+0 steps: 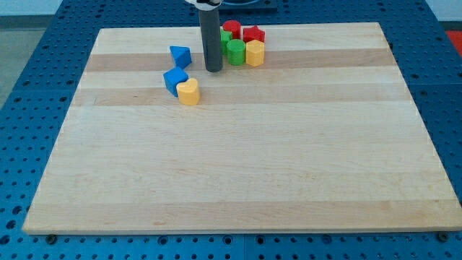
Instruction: Move the blue triangle to the top left of the cube
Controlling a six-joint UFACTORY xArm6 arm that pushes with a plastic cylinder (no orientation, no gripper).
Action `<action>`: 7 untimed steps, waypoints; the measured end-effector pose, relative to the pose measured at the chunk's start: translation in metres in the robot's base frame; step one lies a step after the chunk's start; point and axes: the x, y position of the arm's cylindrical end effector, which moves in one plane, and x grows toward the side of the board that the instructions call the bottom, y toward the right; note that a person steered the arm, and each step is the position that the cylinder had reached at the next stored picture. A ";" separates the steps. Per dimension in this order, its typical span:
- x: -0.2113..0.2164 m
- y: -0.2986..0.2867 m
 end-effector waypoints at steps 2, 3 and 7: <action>-0.033 -0.038; -0.038 -0.063; -0.026 -0.159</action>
